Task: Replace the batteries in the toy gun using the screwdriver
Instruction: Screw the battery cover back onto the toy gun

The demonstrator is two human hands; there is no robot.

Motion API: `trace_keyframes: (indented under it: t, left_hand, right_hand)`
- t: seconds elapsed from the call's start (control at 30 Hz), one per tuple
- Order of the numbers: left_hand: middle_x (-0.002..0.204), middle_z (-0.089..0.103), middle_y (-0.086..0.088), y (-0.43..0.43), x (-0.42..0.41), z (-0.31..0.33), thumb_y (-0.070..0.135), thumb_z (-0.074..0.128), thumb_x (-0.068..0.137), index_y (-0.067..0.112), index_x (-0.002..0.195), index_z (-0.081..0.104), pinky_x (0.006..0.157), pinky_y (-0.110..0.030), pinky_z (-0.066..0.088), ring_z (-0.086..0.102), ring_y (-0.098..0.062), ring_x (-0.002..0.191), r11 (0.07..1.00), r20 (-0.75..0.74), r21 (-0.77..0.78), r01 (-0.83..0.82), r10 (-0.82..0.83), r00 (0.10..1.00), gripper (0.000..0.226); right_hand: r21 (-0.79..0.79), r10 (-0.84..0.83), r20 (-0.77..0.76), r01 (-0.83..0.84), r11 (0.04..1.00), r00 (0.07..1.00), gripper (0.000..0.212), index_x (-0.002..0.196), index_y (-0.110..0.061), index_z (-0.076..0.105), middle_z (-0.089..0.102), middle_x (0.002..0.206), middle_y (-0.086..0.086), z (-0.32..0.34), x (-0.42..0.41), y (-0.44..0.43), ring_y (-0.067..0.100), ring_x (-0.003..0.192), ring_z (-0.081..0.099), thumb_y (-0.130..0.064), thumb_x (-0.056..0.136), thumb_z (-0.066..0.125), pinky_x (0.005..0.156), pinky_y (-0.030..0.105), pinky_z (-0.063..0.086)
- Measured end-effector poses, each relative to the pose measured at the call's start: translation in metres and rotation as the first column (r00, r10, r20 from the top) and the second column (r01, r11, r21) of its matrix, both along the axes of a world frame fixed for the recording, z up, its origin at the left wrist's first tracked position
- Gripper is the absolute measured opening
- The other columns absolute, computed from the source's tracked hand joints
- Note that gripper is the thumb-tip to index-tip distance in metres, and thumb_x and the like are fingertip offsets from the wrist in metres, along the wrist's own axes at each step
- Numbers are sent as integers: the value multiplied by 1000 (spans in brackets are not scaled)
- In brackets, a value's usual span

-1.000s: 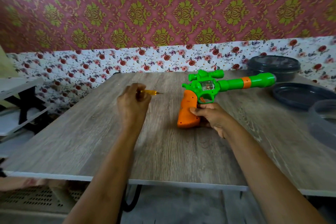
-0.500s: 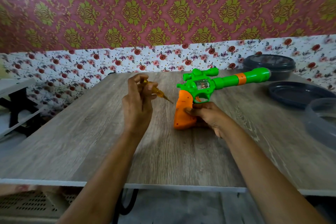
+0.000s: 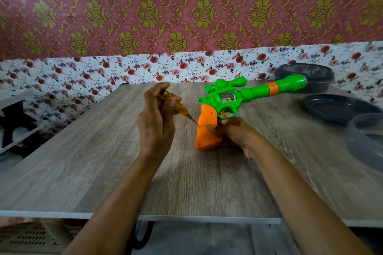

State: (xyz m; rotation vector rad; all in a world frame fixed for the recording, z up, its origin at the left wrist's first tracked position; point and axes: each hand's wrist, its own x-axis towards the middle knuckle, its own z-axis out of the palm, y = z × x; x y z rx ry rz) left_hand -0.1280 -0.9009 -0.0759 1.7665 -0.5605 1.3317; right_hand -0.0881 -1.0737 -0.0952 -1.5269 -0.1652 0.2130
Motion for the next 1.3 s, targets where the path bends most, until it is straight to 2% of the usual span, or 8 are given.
trace_keyframes:
  t: [0.13,0.27,0.5,0.8,0.9,1.0,1.1,1.3]
  left_hand:
    - [92,63,5,0,1,-1,28,35,100,16,117,39,67,-14,53,65,2,76,1000,-20,25,8,-7,1000,21]
    - [92,62,6,-1,2,-2,18,37,98,16,117,39,69,-11,51,64,7,77,1000,-31,29,5,-4,1000,19]
    - [92,60,15,-2,1,-2,19,37,98,16,117,37,67,-17,54,64,3,74,999,-26,38,6,-5,1000,19]
    - [92,63,3,-2,1,-3,20,37,98,17,117,38,67,-14,52,66,-5,73,998,-25,55,17,-16,1000,19]
    - [92,63,3,-2,1,-2,21,37,98,17,117,38,67,-15,53,66,-3,73,998,-32,53,21,-19,999,19]
    - [95,63,0,-2,1,-1,21,37,98,19,120,41,68,-12,52,65,0,75,998,-31,63,23,-21,999,22]
    - [98,64,-10,-2,0,0,22,43,97,22,124,44,68,-17,54,66,-12,78,994,-11,110,16,-15,1000,28]
    - [95,53,-1,-4,-4,1,35,48,94,19,118,52,69,-8,48,59,3,79,996,52,84,7,-11,999,29]
  right_hand:
    - [-12,-9,-1,9,1000,1000,29,110,-4,64,66,71,-3,1,-1,1,4,58,62,-5,81,63,56,21,55]
    - [-16,-13,-3,13,1000,1000,29,110,-3,63,67,57,-10,2,-1,0,-1,52,62,-6,82,63,51,18,54]
    - [-33,-3,-7,3,999,1000,29,112,-3,62,66,63,-8,3,-3,1,-5,48,60,-6,83,61,49,14,52]
    - [-33,2,-3,-2,999,1000,30,113,-3,62,63,77,-1,4,-4,0,4,61,61,-6,83,61,53,17,53]
    - [-22,-5,-8,5,1000,1000,29,112,-3,63,65,69,-5,4,-4,1,1,56,62,-6,83,61,52,17,54]
    - [-27,-2,-7,1,1000,1000,31,114,-1,61,64,77,0,4,-4,1,11,69,61,-6,83,61,57,20,54]
    - [-45,0,8,0,999,1000,30,114,-3,61,63,79,1,3,-3,2,8,68,60,-6,84,60,57,18,53]
    - [-49,24,32,-23,999,999,28,112,3,61,66,64,-6,1,-1,0,4,60,62,-4,84,59,57,18,53]
